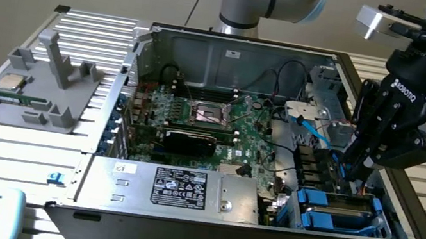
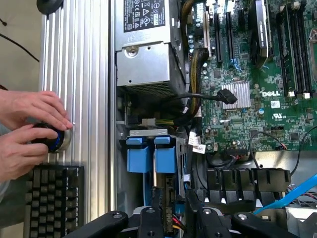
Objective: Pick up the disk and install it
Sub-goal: 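Insert the second disk wire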
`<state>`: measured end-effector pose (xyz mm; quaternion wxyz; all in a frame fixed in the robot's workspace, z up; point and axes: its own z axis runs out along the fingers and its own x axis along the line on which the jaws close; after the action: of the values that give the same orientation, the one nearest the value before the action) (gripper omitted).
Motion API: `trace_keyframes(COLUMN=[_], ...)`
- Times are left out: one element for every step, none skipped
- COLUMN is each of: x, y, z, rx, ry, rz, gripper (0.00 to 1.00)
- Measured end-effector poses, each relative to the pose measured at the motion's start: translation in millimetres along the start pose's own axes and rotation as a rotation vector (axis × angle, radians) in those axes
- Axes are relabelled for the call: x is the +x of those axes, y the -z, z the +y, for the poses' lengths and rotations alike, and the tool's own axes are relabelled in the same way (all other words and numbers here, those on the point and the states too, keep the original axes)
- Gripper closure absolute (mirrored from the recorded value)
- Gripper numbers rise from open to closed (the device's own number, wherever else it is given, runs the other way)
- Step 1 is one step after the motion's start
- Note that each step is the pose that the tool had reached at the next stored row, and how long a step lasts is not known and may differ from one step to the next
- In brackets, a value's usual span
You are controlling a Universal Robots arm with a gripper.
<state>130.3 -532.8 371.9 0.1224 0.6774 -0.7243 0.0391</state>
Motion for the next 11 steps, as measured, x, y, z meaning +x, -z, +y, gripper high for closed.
trace_keyframes(x=[-0.8, -1.8, -3.0, -4.4, -5.7, -6.6, -7.0, -7.2, -7.2, -7.2, -7.2], y=[-0.3, -0.7, -1.2, -1.8, -2.5, -3.5, -4.5, -5.4, -5.7, -5.7, -5.9], z=[1.0, 2.4, 3.3, 3.8, 3.8, 3.7, 3.6, 3.6, 3.6, 3.6, 3.6], rx=[0.002, 0.0043, 0.0058, 0.0067, 0.0075, 0.0082, 0.0085, 0.0086, 0.0086, 0.0084, 0.0082], ry=[-0.001, -0.002, -0.002, -0.003, -0.003, -0.003, -0.004, -0.005, -0.005, -0.006, -0.007], rz=[-0.0002, -0.0003, -0.0005, -0.0007, -0.0007, -0.0008, -0.001, -0.0012, -0.0009, -0.0008, -0.0011], gripper=[0.69, 0.69, 0.69, 0.69, 0.69, 0.69, 0.69, 0.69, 0.69, 0.69, 0.69])
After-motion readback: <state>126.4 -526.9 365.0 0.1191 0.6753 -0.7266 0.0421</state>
